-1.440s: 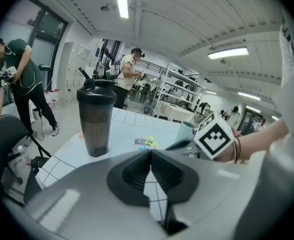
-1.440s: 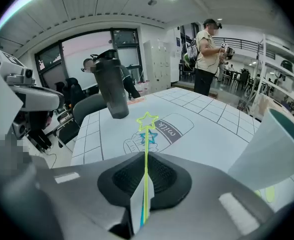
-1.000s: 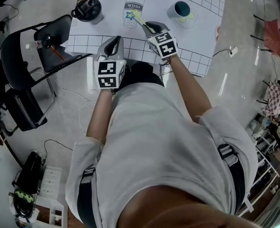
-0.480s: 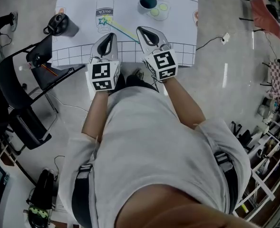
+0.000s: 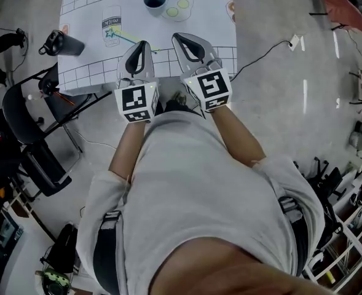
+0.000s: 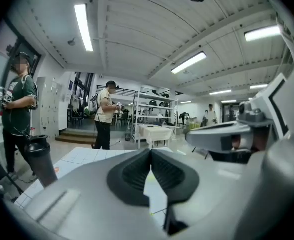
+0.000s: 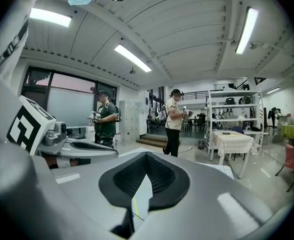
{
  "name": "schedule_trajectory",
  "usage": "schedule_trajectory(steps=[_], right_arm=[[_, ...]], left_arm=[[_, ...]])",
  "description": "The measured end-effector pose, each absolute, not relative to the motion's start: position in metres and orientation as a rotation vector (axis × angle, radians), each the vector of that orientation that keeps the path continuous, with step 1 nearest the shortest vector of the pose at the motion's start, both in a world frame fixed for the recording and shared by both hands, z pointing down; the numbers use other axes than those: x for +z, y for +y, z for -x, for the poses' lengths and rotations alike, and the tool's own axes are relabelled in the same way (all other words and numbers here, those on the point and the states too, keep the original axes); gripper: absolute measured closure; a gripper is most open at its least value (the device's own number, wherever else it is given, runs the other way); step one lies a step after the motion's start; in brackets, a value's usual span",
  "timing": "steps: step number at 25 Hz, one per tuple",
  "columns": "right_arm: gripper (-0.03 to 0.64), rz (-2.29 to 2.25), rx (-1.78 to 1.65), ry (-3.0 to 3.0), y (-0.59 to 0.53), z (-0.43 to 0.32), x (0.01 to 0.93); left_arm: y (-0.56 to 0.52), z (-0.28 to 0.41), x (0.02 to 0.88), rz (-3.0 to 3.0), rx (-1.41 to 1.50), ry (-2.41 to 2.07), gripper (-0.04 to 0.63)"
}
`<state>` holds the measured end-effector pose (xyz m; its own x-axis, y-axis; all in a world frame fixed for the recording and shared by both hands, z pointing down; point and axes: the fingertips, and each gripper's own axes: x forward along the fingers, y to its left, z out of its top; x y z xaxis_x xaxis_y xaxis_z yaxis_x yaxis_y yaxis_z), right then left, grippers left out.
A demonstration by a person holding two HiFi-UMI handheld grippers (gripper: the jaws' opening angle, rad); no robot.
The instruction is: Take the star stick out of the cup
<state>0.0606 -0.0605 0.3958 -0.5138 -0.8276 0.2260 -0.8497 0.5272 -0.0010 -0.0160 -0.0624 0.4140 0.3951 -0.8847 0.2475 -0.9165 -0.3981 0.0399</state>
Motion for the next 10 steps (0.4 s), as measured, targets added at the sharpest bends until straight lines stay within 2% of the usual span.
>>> schedule_trajectory(steps=[10], right_arm=[[0.618,-1.441,0.224,-2.605,-0.025,-0.103,0.407]], left_arm=[[-0.023,-0.032,0.420,-2.499,0.354,-1.631,0.592]])
